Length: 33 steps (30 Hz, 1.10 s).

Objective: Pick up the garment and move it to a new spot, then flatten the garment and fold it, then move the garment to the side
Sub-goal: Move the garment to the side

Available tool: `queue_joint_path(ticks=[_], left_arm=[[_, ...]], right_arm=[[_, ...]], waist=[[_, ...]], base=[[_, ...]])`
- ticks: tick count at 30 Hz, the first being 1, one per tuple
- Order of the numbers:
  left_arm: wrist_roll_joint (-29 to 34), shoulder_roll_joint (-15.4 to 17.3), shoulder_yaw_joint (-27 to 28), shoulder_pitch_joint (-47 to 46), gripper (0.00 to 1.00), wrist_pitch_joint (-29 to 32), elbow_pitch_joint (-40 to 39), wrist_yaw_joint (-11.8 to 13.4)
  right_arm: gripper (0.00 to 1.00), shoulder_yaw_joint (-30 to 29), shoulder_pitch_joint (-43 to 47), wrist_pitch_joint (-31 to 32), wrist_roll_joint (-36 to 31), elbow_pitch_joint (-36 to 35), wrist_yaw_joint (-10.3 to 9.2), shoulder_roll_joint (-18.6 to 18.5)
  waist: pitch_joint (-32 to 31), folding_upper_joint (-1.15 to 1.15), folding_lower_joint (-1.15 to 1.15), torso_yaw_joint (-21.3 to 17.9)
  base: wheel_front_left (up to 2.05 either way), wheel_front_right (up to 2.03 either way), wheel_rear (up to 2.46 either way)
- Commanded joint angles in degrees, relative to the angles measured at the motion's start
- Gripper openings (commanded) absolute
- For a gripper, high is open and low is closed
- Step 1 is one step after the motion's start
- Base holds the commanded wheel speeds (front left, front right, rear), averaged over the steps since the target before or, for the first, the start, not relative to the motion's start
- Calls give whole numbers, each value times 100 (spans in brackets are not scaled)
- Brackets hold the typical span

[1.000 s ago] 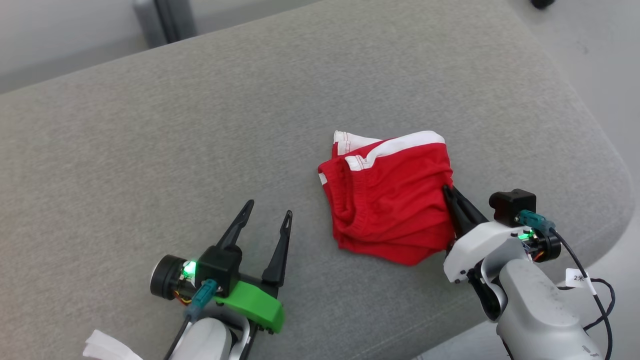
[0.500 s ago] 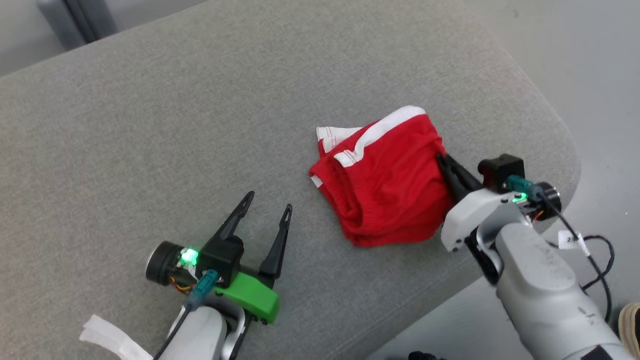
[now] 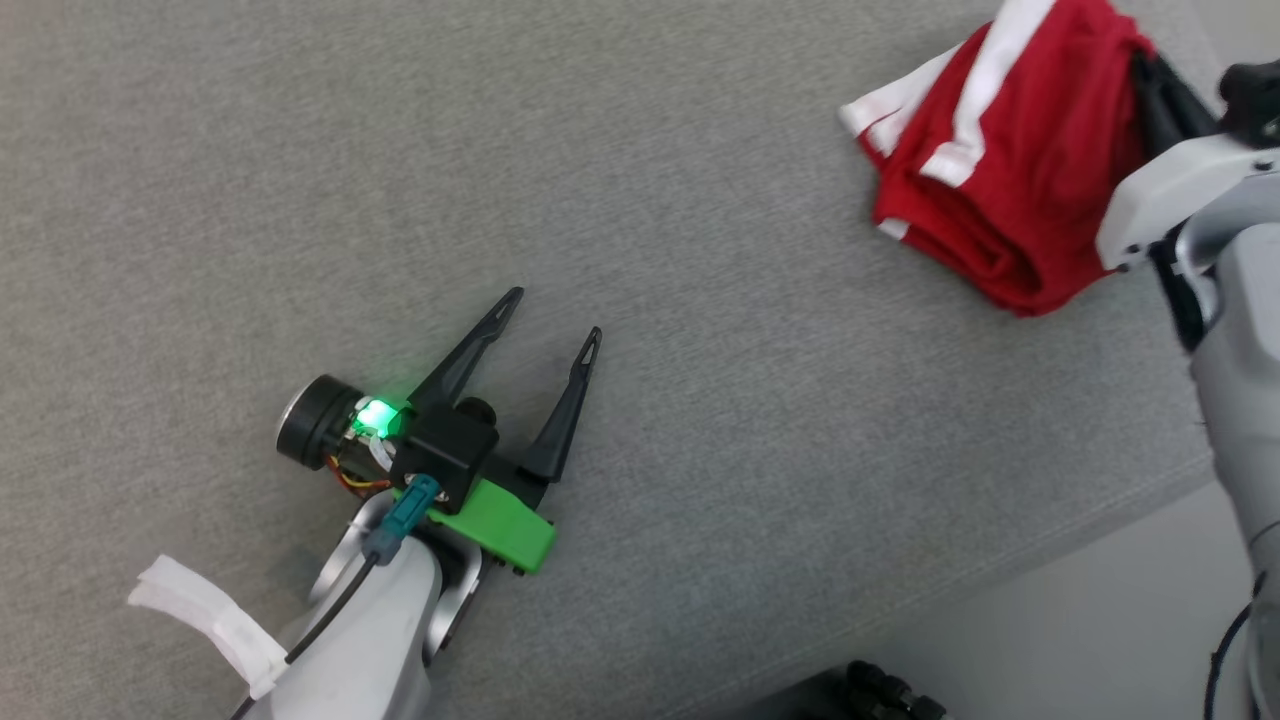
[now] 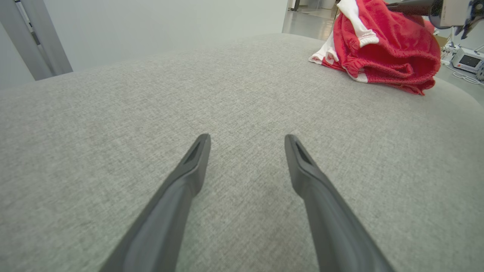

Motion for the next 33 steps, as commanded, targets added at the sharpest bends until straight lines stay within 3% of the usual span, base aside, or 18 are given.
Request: queue_joint_path(ticks=[1,10,11,12,13,17,20,25,33], left_arm=[[-4,61,19,-151,100,-2,-7,-14],[-49,161,78,-200,100,17,-25,-2],[-51,169,85,-190,100,21,-10,-2],[-51,173,92,-183,100,24,6,-2],[-52,172,101,-173,100,25,24,-1],[-89,109,88,-131,100,31,86,-1],[-110,37,119,-85,100,22,63,-2],[-104,-116,310,32,100,5,81,-2],[-77,-252,849,319,100,1,219,43]], right_arm=[[0,-262,-142,-3,-163,96,-10,-192],[0,-2420,-301,74,-1557,201,-10,-914],[40,-2688,-277,69,-1721,150,-10,-895],[50,-2850,-259,66,-1857,105,-10,-860],[100,-3038,-241,60,-1999,43,-10,-814],[100,-3581,-211,25,-2407,-174,-10,-595],[100,-3656,-310,-3,-2465,-341,-10,-289],[100,-3076,-49,-10,-2168,-1125,-10,192],[100,-1599,654,-12,-1080,-2013,-10,550]], waist=[[624,0,0,662],[727,0,0,857],[720,0,0,858],[713,0,0,856],[699,0,0,849],[569,0,0,824],[393,0,0,832],[-8,0,0,910],[-711,0,0,1180]], base=[[0,0,0],[0,0,0],[0,0,0],[0,0,0],[0,0,0],[0,0,0],[0,0,0],[0,0,0],[0,0,0]])
